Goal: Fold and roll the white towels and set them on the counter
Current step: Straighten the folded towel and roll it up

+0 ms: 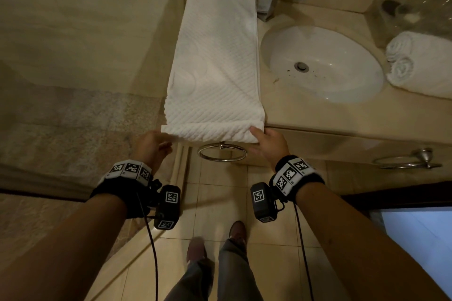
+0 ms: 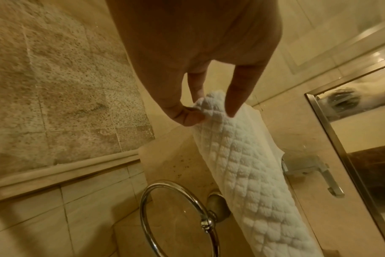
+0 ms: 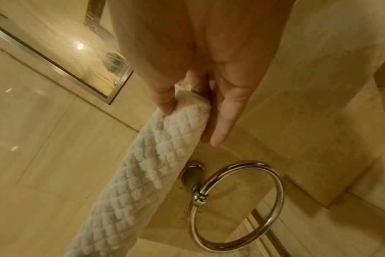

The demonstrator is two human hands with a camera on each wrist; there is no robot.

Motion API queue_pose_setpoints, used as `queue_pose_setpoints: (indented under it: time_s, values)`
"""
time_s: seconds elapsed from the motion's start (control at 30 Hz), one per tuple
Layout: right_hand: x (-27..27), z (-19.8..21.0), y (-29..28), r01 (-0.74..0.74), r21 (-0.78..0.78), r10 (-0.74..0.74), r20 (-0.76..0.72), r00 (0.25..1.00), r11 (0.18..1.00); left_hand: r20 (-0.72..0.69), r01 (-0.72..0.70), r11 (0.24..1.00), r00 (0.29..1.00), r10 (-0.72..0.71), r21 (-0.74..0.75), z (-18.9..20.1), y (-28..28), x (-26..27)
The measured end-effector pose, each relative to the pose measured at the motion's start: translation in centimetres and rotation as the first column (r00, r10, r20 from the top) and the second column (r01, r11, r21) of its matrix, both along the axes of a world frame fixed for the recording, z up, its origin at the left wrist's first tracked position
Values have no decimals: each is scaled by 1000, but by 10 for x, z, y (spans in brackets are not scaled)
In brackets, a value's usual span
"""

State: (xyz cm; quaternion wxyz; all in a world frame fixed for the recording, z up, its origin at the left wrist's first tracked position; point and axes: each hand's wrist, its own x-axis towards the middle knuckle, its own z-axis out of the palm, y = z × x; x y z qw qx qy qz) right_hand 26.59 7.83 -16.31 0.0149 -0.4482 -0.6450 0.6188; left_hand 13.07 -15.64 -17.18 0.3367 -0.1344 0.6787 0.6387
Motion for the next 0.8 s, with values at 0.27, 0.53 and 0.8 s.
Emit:
queue_pose_setpoints:
  time_s: [0.27, 0.53, 0.8]
  values:
    - [-13, 9, 1, 148, -65, -151, -40, 988, 987, -41, 45, 990, 998, -50, -133, 14, 7, -5]
    - [-17, 17, 4, -24, 165, 46, -130, 990, 986, -100, -89, 986, 992, 75, -140, 29, 23, -18]
    - [-13, 24, 21, -61, -145, 44, -119, 992, 988, -251, -54, 939, 967, -35, -340, 44, 40, -34]
